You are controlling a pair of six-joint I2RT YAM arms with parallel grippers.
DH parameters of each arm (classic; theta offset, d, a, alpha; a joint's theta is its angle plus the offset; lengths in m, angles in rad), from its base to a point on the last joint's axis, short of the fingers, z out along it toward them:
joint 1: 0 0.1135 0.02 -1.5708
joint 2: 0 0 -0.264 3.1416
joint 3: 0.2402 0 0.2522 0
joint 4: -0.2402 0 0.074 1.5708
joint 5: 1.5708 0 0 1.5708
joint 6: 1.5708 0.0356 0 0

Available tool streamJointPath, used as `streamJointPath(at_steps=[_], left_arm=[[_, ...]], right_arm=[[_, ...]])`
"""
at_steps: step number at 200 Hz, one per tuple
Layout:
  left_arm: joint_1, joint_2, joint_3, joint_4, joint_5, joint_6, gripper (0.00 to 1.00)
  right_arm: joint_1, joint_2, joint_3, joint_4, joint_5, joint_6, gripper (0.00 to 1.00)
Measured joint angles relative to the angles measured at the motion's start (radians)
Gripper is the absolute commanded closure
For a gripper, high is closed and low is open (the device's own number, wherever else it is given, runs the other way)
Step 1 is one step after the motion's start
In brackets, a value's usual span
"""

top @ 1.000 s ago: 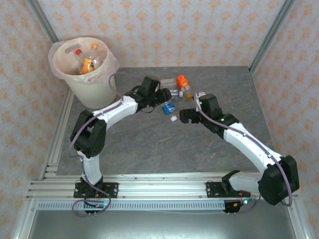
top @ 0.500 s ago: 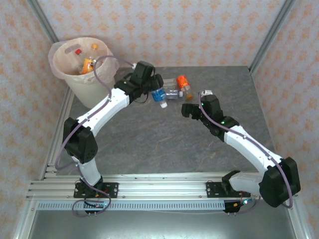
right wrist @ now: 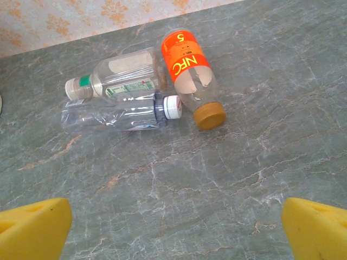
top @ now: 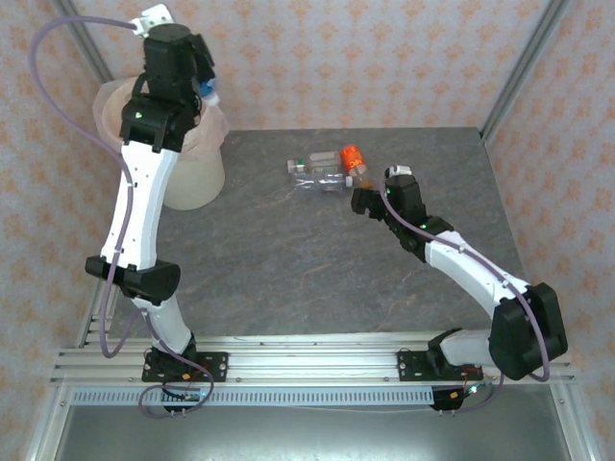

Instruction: Put the plastic bottles in the bin

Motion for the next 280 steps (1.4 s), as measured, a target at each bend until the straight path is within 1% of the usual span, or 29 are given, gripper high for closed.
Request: streamJointPath(at_steps=[18,41,65,93,98,105,118,128,144,176,212,251,265,280], left_arm=[[0.058,0.007,0.008,0.0,-0.083,0.066,0.46],[0.154,0.048,0.008,-0.001,-0.146,0.093,0.46],[0.239,0.111,0.008,-0.007,-0.154,0.091,0.45],[0.293,0.183,0.014,-0.053,-0.174,0.068,0.4],[0.299,0.195,0.017,-0.064,-0.18,0.061,0.39],[0.307,0.208,0.017,-0.08,-0.185,0.05,0.34],[0.32,0.225,0.018,-0.112,-0.191,0.019,0.17],[0.33,0.236,0.021,-0.138,-0.186,0.002,0.09],[0.347,0.251,0.048,-0.177,-0.152,-0.042,0.04],[0.361,0.276,0.155,-0.235,-0.065,-0.093,0.0],[0.36,0.273,0.18,-0.257,0.05,-0.131,0.0],[0.36,0.269,0.176,-0.268,0.225,-0.161,0.0],[0.36,0.267,0.172,-0.27,0.303,-0.184,0.0],[0.36,0.266,0.164,-0.277,0.36,-0.216,0.0]], right_arm=[[-0.011,0.0,0.0,0.0,0.0,0.003,0.01],[-0.021,0.0,0.0,0.0,0.0,0.01,0.01],[-0.023,0.0,0.0,0.0,0.0,0.01,0.01],[-0.023,0.0,0.0,-0.005,0.0,0.01,0.01],[-0.024,0.0,0.0,-0.007,0.0,0.01,0.01],[-0.026,0.0,0.0,-0.011,0.0,0.01,0.01],[-0.028,0.0,0.0,-0.018,0.0,0.01,0.01],[-0.029,0.0,0.0,-0.024,0.0,0.01,0.01],[-0.029,0.0,0.0,-0.032,0.001,0.01,0.01],[-0.029,0.0,0.0,-0.042,0.002,0.01,0.01],[-0.029,0.0,0.0,-0.046,0.014,0.02,0.01],[-0.038,0.0,0.0,-0.046,0.014,0.049,0.01],[-0.039,0.0,0.0,-0.046,0.014,0.055,0.01],[-0.039,0.0,0.0,-0.046,0.014,0.057,0.01]])
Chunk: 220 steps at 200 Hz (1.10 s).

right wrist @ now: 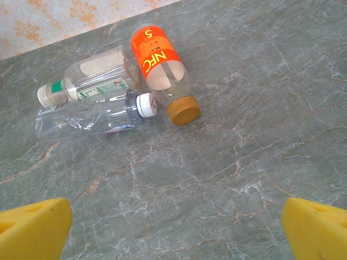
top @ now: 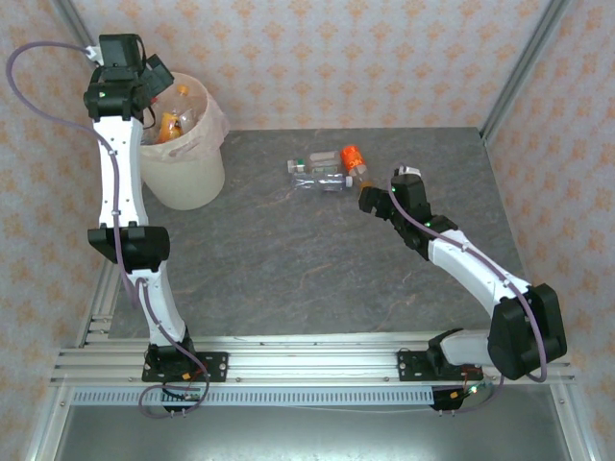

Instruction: Put the plastic bottles in the bin

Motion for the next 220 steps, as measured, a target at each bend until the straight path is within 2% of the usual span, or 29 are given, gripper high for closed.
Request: streamJointPath(at_steps=[57,116,220], left_arm=[[0.0,0.008,-0.053,-0.057,0.125,-0.074,0.0],[0.013,0.021,-0.06,-0.022,0.16,-0.096,0.0],[0.027,0.061,-0.096,-0.006,0.432,-0.119,0.0]], right_arm=[[0.0,0.0,0.0,0.0,0.0,0.006,0.01],[0.0,0.0,0.0,0.0,0.0,0.006,0.01],[0.0,0.035,0.0,0.0,-0.013,0.01,0.01]])
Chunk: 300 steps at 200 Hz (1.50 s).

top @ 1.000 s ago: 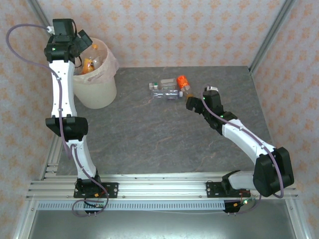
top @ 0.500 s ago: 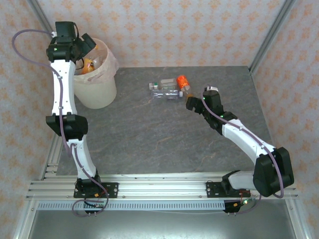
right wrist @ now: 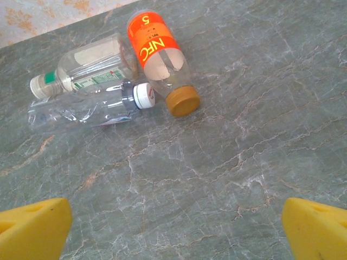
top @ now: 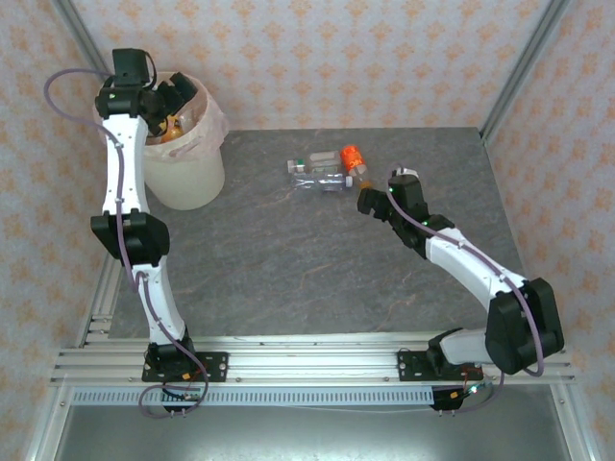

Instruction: Put the plastic bottles in the bin

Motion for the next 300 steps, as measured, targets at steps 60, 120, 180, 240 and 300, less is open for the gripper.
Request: streamJointPath(at_steps=[60,120,180,240,300], left_arm=[[-0.039,-0.145,-0.053,0.048,0.082,0.002,0.0],[-0.343,-0.457,-0.408,0.261,0.031,0.035,0.0],[-0.481,-0.536,-0.789,0.45,-0.071,0.002,0.0],[-0.507,-0.567,-0.926,0.516,-0.143,-0.038,0.0],[-0.516,-0.587,-0.975,0.554,-0.175,-0.058,0.0]], right_arm=[[-0.037,0.075,0.053,0.005,-0.047,0.026,0.01],[-0.178,0.319,0.29,0.009,-0.236,0.015,0.01],[-0.198,0.64,0.664,-0.218,-0.344,-0.219,0.17],[-0.198,0.849,0.936,-0.485,-0.345,-0.438,0.3],[-0.198,0.97,1.062,-0.621,-0.351,-0.512,0.36]])
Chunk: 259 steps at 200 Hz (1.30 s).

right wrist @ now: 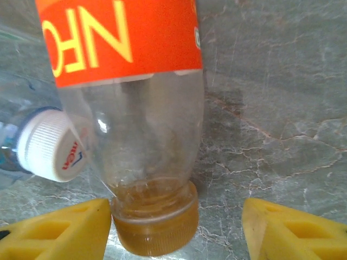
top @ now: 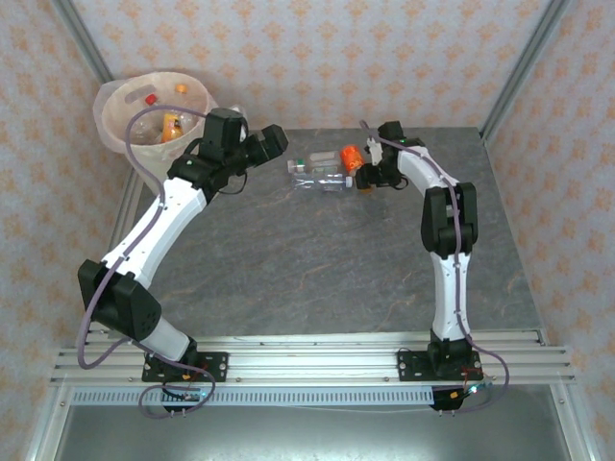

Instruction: Put the plastic bottles in the bin

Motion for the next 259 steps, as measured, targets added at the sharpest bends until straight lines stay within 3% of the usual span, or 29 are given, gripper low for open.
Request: streamJointPath(at_steps=[39,90,124,161,208,259], left_arm=[[-0.004,0.0,-0.004,-0.001,-0.008,-0.006,0.0],[-0.007,0.0,-0.032,0.0,-0.01,-0.008,0.0],[-0.035,0.003,-0.034,0.013,0.008,-0.009,0.0],[-0.094,0.064,-0.016,0.052,0.061,-0.009,0.0],[-0.118,0.154,-0.003,0.114,0.184,-0.017,0.0],[-0.121,0.174,0.008,0.222,0.303,-0.042,0.0]], right_arm=[[0.011,0.074,0.078,-0.037,0.008,-0.015,0.38],[0.031,0.123,0.158,-0.089,0.052,-0.032,0.55],[0.038,0.016,-0.026,-0.007,0.096,-0.021,0.62],[0.037,-0.249,-0.314,0.084,0.099,0.011,0.65],[0.048,-0.561,-0.581,0.258,-0.099,0.058,0.65],[0.103,-0.629,-0.684,0.299,-0.382,0.05,0.65]])
